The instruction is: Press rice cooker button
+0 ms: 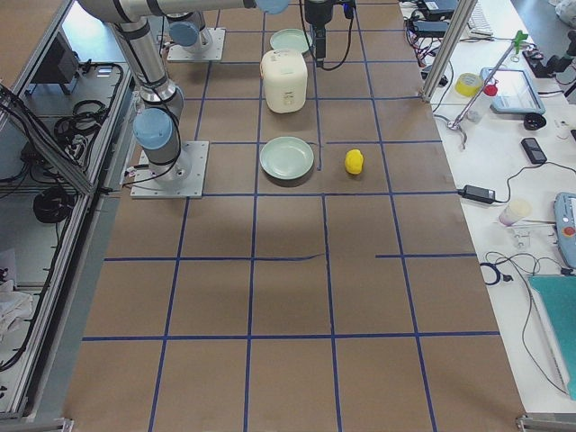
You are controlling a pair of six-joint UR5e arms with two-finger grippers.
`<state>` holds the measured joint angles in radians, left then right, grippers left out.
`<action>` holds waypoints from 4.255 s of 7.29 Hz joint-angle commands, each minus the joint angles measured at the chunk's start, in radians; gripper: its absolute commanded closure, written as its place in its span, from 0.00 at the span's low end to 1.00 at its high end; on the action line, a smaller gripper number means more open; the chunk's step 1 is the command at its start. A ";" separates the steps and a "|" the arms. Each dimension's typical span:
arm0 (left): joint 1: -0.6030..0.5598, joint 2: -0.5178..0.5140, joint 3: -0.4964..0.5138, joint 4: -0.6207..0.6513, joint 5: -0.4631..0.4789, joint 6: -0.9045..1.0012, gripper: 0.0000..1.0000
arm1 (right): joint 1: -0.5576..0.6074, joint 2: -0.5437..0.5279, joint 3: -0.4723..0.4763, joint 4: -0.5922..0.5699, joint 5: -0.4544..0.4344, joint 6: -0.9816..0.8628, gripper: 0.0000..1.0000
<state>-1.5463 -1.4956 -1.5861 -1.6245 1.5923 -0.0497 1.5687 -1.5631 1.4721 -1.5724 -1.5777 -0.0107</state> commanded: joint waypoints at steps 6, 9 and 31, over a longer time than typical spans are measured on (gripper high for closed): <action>0.000 0.000 0.000 0.000 0.000 0.001 0.00 | 0.001 0.000 0.002 -0.001 -0.001 -0.003 0.00; 0.000 0.000 0.000 0.000 0.000 0.001 0.00 | 0.002 0.000 0.005 0.002 0.004 -0.002 0.00; 0.000 0.000 0.000 0.000 0.000 0.001 0.00 | 0.343 0.097 0.303 -0.255 0.031 0.248 0.94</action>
<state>-1.5463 -1.4956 -1.5861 -1.6245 1.5923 -0.0491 1.9099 -1.4727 1.7748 -1.8257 -1.5463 0.2376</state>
